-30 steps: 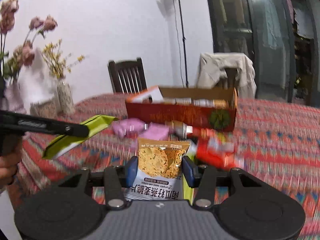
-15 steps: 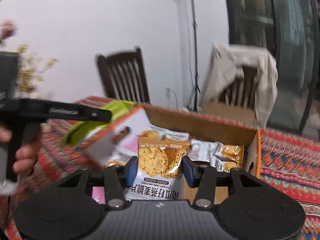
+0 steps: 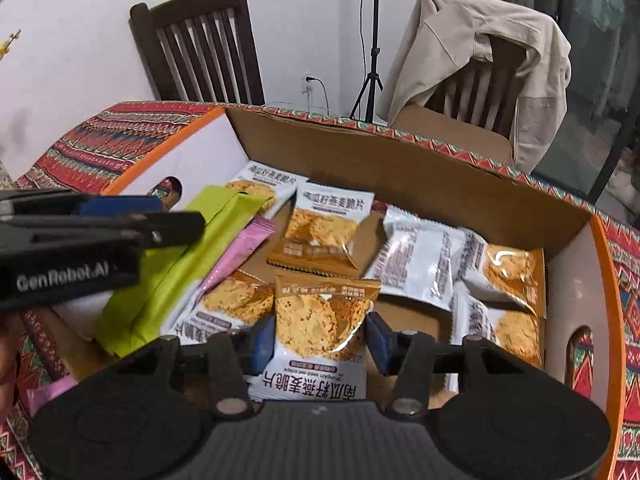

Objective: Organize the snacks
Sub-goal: 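Carry the green bar and cracker packet into the orange box and open both tools, then withdraw both tools from the box back toward the snack pile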

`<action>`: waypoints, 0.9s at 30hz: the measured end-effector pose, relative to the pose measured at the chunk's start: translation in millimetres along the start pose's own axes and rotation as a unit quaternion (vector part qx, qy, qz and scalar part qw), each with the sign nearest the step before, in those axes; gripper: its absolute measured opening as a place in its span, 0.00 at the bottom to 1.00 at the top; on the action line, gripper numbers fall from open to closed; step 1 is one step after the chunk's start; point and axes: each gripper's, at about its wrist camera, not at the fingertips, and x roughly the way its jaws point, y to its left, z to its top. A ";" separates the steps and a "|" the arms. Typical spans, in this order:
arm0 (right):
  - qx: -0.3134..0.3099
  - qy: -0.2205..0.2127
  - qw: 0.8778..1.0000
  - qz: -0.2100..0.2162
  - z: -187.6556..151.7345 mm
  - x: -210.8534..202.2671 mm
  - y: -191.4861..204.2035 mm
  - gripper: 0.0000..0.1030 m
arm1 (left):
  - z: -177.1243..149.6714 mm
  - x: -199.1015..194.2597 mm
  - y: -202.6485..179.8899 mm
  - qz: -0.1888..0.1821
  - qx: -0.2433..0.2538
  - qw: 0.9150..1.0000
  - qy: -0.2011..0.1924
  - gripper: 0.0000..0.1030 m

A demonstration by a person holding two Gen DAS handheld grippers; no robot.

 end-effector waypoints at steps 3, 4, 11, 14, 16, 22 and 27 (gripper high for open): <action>0.017 0.012 1.000 0.020 2.1 0.7 -5.1 0.48 | -3.1 -6.8 1.7 -0.002 0.009 1.000 -0.003 0.56; 0.018 0.014 1.000 0.022 1.2 -0.1 -7.2 0.50 | -1.5 -10.2 0.9 0.000 0.014 1.000 -0.006 0.58; 0.024 -0.018 0.999 0.010 2.5 -43.9 -14.4 0.64 | 9.5 -57.7 0.5 0.001 0.025 0.999 -0.028 0.61; 0.015 -0.047 0.999 0.001 4.4 -82.3 -13.3 0.68 | 15.1 -94.1 -0.1 -0.001 0.031 0.998 -0.047 0.70; 0.012 -0.068 0.998 -0.003 3.1 -110.0 -12.6 0.72 | 17.4 -120.3 -0.7 0.002 0.033 0.998 -0.058 0.74; -0.015 -0.129 0.991 -0.034 -21.1 -208.1 -1.2 0.79 | 1.6 -216.1 -2.5 -0.009 0.049 0.994 -0.101 0.86; -0.047 -0.179 0.982 -0.047 -72.2 -278.0 19.7 0.86 | -55.4 -290.7 3.0 -0.026 0.040 0.989 -0.138 0.95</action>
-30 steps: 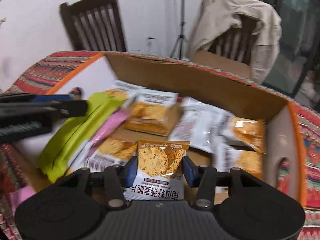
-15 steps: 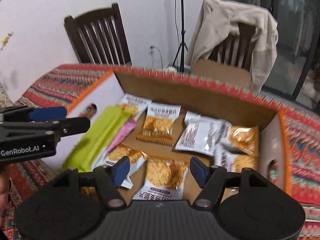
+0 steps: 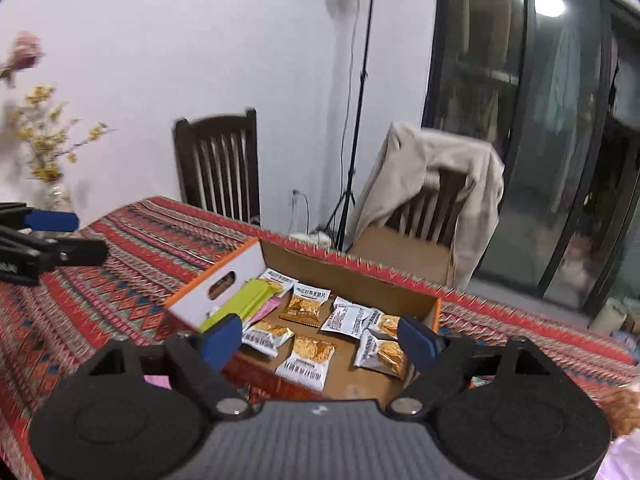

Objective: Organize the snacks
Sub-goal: 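Withdraw both tools from the box back toward the snack pile, then grasp a pink packet with the left tool while the right tool grasps a cracker packet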

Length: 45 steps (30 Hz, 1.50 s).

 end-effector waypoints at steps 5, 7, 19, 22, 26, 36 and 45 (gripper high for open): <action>-0.026 -0.063 0.998 -0.002 -50.9 -75.6 27.1 0.97 | -56.4 -75.8 -7.9 0.015 0.022 0.998 -0.051 1.00; -0.030 -0.077 0.996 0.015 -76.4 -99.3 39.2 0.98 | -77.5 -99.3 -14.1 0.030 0.027 0.997 -0.072 1.00; 0.043 -0.074 0.996 0.011 -216.1 -154.7 93.3 0.99 | -196.8 -140.0 -34.7 0.038 -0.030 0.999 -0.018 1.00; 0.073 -0.046 0.996 0.018 -248.6 -148.9 96.8 0.99 | -215.1 -133.3 -39.2 0.043 -0.019 0.999 0.023 1.00; 0.074 -0.009 0.997 -0.009 -269.4 -135.5 97.7 0.99 | -217.8 -129.9 -43.9 0.043 -0.012 0.999 0.028 1.00; 0.090 -0.013 0.996 -0.011 -269.2 -122.5 83.1 0.99 | -206.8 -100.8 -55.3 0.034 -0.001 0.999 0.037 1.00; 0.055 -0.017 0.998 0.012 -233.4 -86.3 85.6 0.91 | -201.7 -56.7 -46.7 0.032 -0.019 0.998 0.059 1.00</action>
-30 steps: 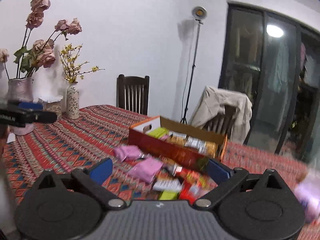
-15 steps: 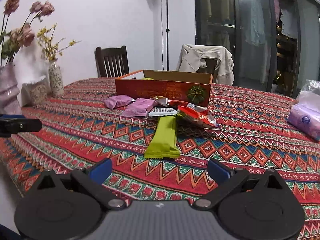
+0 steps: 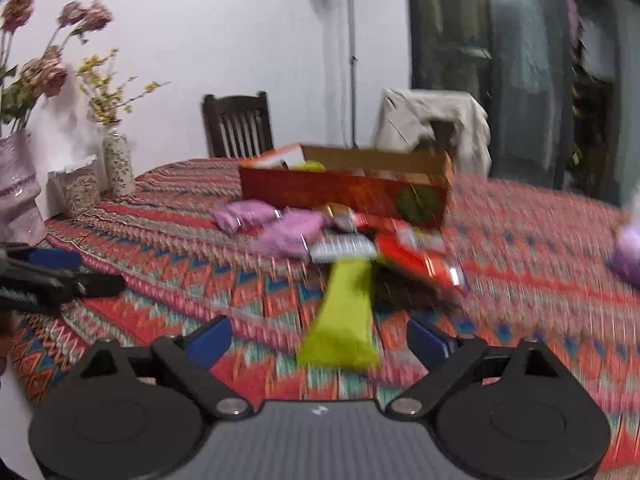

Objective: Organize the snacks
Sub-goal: 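Grasp a pink packet with the left tool while the right tool grasps a cracker packet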

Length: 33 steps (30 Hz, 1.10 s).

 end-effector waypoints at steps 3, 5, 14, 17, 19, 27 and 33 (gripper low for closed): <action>-0.028 -0.010 1.000 0.004 29.7 22.0 1.0 0.90 | 5.8 14.6 2.7 -0.006 -0.006 1.000 -0.001 1.00; -0.036 0.003 0.999 0.007 48.2 46.3 -3.7 0.86 | 10.7 25.3 3.3 -0.009 -0.003 1.000 -0.003 1.00; -0.068 0.110 0.992 0.010 86.8 163.5 -9.4 0.70 | 46.3 70.9 3.5 -0.024 0.013 1.000 -0.003 1.00; -0.058 0.126 0.990 0.010 75.0 175.0 -18.4 0.68 | 57.7 90.8 -5.8 -0.040 0.025 0.999 0.007 1.00; -0.045 0.121 0.992 0.013 68.8 174.9 -27.5 0.56 | 66.0 108.7 -15.9 -0.055 0.038 0.998 0.017 0.99; 0.012 0.066 0.998 -0.007 67.2 150.6 -72.6 0.43 | 90.2 191.3 -49.5 -0.046 0.067 0.995 0.066 0.88; 0.033 0.069 0.997 -0.021 60.0 149.4 -93.4 0.43 | 87.9 218.3 -57.3 -0.025 0.072 0.993 0.088 0.61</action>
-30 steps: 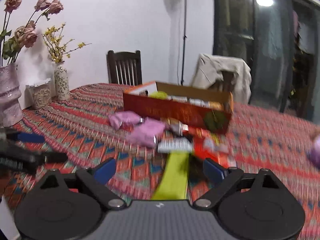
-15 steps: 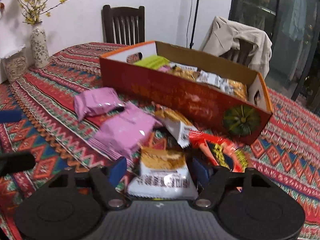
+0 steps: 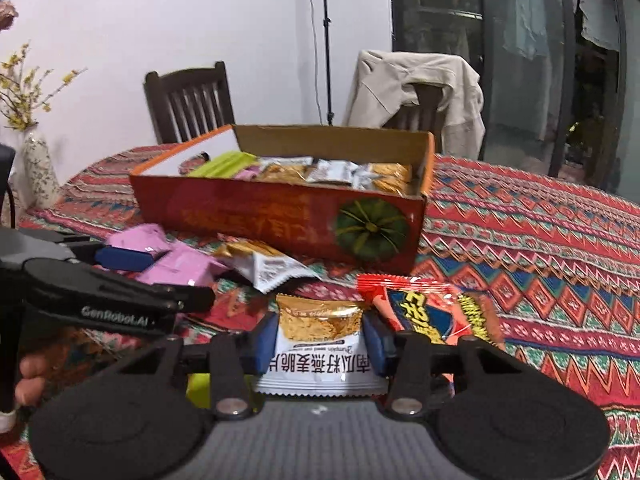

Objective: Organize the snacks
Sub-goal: 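Grasp a pink packet with the left tool while the right tool grasps a cracker packet, then carry the pink packet and cracker packet into the orange box and open both tools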

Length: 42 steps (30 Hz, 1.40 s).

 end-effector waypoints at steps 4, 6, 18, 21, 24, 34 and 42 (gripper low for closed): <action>-0.008 0.015 1.000 -0.013 -4.8 8.5 0.3 0.45 | -2.7 -10.3 0.4 -0.011 -0.003 1.000 0.006 0.60; -0.012 0.020 0.999 -0.023 -7.2 13.0 1.0 0.45 | -6.9 -22.0 1.9 -0.010 -0.009 1.000 0.000 0.60; -0.008 0.001 1.000 -0.014 -5.0 8.0 1.3 0.39 | -59.6 -141.2 25.1 -0.001 -0.072 0.996 -0.059 0.60; -0.010 -0.039 0.999 -0.013 2.5 -20.1 13.8 0.39 | -72.6 -172.9 31.3 0.006 -0.081 0.994 -0.073 0.60; -0.003 -0.072 0.997 0.023 -1.3 -57.1 31.5 0.39 | -87.6 -196.3 35.8 0.012 -0.090 0.993 -0.081 0.60; -0.016 -0.059 0.996 0.060 -62.9 -139.0 90.1 0.39 | -124.3 -220.9 29.5 -0.015 -0.099 0.993 -0.070 0.60; -0.005 -0.042 0.998 0.045 -87.7 -147.0 87.8 0.39 | -125.2 -224.8 24.9 -0.022 -0.093 0.993 -0.075 0.61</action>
